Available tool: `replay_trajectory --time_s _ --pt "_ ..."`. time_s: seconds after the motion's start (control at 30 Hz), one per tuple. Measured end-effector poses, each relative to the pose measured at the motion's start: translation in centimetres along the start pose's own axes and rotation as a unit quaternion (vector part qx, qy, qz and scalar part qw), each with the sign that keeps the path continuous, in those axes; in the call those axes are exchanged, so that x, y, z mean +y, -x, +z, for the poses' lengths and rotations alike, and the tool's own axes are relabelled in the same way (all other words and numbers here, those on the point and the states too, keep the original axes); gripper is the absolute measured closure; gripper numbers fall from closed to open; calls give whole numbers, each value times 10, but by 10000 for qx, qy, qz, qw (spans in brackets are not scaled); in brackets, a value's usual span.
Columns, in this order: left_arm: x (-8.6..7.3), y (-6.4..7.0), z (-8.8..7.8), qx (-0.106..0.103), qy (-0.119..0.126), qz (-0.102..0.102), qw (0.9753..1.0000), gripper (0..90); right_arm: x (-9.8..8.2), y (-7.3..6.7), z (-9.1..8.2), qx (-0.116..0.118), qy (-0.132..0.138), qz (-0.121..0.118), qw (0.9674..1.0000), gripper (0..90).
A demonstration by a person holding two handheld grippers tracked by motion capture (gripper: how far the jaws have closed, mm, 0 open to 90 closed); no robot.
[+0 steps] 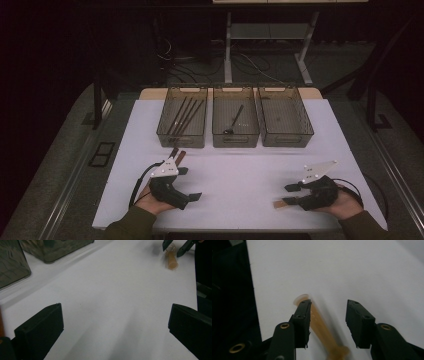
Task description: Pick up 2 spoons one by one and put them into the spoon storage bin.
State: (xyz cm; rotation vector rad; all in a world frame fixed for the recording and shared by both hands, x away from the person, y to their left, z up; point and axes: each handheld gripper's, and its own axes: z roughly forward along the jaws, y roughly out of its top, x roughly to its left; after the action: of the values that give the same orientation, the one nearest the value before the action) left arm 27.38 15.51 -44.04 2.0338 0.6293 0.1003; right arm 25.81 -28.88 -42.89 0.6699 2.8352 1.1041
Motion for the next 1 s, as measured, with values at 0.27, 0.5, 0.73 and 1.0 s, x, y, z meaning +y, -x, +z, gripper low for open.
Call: replay_trajectory --time_s 0.27,0.5,0.73,1.0 --pt "0 0 0 -13 -15 4 10000 0 4 -4 16 268 -396 -558 9973 560" --pt "0 0 1 -24 -31 20 10000 0 3 -8 18 175 -461 -885 9949 616" --pt "0 0 1 -25 -39 27 10000 0 2 -10 19 132 -430 -969 9943 654" --pt "0 1 1 -25 -53 39 10000 0 2 -10 17 157 -469 -1032 9934 731"
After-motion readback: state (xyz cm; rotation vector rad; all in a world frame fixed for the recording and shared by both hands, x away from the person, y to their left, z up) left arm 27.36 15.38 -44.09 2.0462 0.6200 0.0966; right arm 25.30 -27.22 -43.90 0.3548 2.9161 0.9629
